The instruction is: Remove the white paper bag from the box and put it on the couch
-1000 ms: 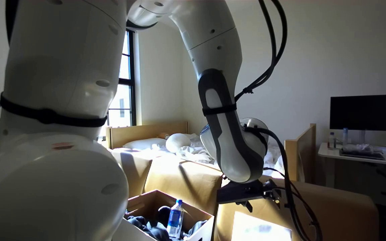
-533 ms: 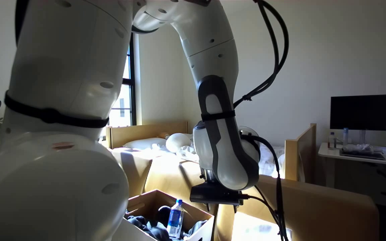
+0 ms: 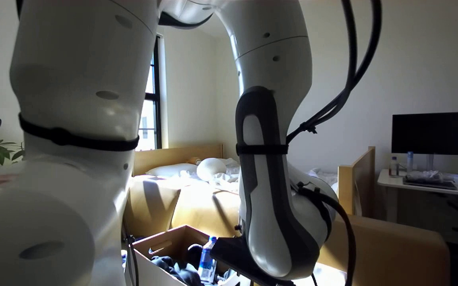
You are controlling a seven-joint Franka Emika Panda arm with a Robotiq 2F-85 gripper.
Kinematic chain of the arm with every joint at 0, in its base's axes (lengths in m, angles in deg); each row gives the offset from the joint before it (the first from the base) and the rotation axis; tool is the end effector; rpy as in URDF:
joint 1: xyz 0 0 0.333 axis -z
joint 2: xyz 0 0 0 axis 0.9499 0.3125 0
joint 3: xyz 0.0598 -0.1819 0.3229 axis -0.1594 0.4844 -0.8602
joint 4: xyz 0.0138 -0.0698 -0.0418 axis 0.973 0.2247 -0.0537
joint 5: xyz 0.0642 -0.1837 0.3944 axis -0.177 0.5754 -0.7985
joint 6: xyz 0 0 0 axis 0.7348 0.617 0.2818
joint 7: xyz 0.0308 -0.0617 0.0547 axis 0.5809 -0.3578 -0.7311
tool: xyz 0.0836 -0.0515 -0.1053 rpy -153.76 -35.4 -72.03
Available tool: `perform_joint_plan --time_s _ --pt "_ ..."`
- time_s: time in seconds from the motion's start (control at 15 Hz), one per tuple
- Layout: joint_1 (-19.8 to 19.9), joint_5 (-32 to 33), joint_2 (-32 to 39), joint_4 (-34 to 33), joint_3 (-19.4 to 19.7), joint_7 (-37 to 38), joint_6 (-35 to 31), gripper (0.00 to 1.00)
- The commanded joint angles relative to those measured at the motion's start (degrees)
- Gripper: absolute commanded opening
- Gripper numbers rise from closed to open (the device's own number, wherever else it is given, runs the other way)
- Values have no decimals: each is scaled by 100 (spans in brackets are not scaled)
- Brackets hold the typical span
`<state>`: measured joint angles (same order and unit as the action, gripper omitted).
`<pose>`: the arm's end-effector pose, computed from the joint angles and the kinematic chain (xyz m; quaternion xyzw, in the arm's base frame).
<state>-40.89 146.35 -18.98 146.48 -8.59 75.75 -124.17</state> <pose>0.3485 -0.0527 0.1718 -0.9858 -0.0336 -0.1344 0.0948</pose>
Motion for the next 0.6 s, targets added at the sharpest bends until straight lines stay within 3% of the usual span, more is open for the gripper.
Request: perform_joint_plan --time_s 0.0,0.07,0.13,0.53 --pt "76 641 -693 390 826 793 154 100" --pt "67 320 -167 138 530 291 32 100" --pt "91 390 -233 152 684 316 23 100" --pt "42 378 -174 132 561 306 26 100"
